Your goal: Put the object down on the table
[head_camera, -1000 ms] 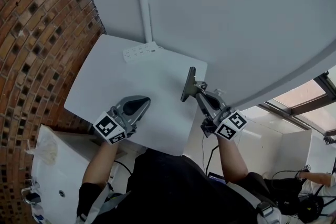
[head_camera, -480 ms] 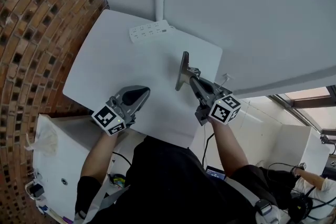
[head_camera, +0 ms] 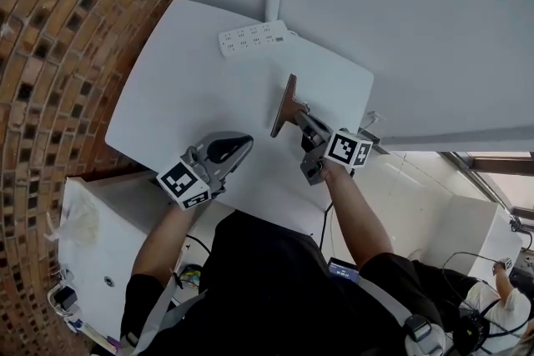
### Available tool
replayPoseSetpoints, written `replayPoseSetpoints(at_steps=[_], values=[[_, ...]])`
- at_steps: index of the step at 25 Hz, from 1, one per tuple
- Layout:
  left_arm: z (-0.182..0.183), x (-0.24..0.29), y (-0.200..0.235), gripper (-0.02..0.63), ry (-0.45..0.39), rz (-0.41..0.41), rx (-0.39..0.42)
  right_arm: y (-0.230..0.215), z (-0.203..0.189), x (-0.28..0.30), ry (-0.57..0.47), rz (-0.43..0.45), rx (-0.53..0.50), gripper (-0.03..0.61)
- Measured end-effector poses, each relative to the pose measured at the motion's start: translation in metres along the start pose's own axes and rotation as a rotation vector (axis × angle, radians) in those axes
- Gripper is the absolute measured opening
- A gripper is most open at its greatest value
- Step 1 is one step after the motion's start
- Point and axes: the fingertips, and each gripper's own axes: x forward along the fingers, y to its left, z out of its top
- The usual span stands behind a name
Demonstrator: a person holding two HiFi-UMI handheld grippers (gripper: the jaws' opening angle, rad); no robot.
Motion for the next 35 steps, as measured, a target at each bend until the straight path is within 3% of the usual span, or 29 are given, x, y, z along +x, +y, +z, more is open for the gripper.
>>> replayPoseSetpoints(at_steps=[4,11,17,29,35], values=[[-0.004,0.0,0.014,-0.002,0.015,-0.007,-0.011,-0.009,-0.002,0.024,0.011,-0.041,0.039,0.008],[-0.013,0.005,0.025,-0.002,0.026,-0.025,-0.069,-0.034,0.001,0.056,-0.065,-0.086,0.292,0.008],[-0.016,0.005,0.035,-0.002,0.045,-0.032,-0.073,-0.059,-0.016,0.077,-0.076,-0.167,0.405,0.008],[-0.017,-0.01,0.043,-0.002,0.043,-0.032,-0.088,-0.066,-0.026,0.095,-0.065,-0.175,0.451,0.011],[-0.016,-0.016,0.042,-0.002,0.044,-0.04,-0.08,-0.063,-0.025,0.096,-0.074,-0.166,0.419,0.048]])
